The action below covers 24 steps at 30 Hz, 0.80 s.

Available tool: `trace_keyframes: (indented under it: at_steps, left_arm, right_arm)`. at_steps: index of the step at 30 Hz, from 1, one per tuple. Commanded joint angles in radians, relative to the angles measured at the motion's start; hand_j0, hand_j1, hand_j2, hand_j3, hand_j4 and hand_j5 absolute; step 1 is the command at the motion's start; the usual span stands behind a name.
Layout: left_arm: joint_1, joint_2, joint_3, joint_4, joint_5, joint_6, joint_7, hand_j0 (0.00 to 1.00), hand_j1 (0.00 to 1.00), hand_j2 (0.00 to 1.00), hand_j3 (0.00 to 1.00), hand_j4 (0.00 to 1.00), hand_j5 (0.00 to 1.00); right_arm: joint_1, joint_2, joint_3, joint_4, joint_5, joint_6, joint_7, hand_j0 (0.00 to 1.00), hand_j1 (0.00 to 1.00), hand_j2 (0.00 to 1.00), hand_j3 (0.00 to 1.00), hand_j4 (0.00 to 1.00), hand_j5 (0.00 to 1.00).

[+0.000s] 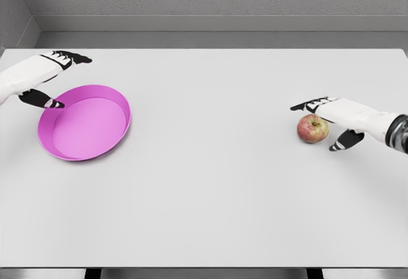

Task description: Put the apple on the plate with both arms

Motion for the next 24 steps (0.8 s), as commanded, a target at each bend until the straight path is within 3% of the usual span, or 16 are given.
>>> trace_keyframes:
  at_steps: [1,6,10,22,23,24]
  left_arm:
    - [0.000,0.000,0.001,-0.002,0.006,0.001,0.001,1.00,1.00,1.00,1.00,1.00,1.00]
    - [0.000,0.000,0.003,-0.019,0.003,0.001,-0.001,1.00,1.00,1.00,1.00,1.00,1.00]
    - [0.000,0.000,0.003,-0.019,-0.005,0.001,-0.001,1.00,1.00,1.00,1.00,1.00,1.00]
    - [-0.002,0.000,0.004,-0.013,-0.008,0.001,-0.001,1.00,1.00,1.00,1.00,1.00,1.00]
    - [-0.002,0.000,0.004,-0.013,-0.010,0.001,-0.001,1.00,1.00,1.00,1.00,1.00,1.00]
    - [-0.003,-0.001,0.007,-0.013,-0.010,0.001,-0.001,1.00,1.00,1.00,1.00,1.00,1.00]
  right_arm:
    - [0.000,0.001,0.005,0.013,-0.003,0.003,0.031,1.00,1.00,1.00,1.00,1.00,1.00]
    - [-0.071,0.013,0.010,0.054,-0.006,0.003,0.124,1.00,1.00,1.00,1.00,1.00,1.00]
    - [-0.190,0.069,0.132,0.133,-0.006,0.003,0.167,1.00,1.00,1.00,1.00,1.00,1.00]
    - [-0.196,0.076,0.162,0.151,-0.006,0.003,0.167,1.00,1.00,1.00,1.00,1.00,1.00]
    - [-0.196,0.076,0.162,0.151,-0.006,0.003,0.167,0.91,0.91,0.91,0.91,0.91,0.91]
    - [-0.196,0.076,0.162,0.150,-0.006,0.003,0.167,0.73,0.73,0.73,0.73,0.73,0.73]
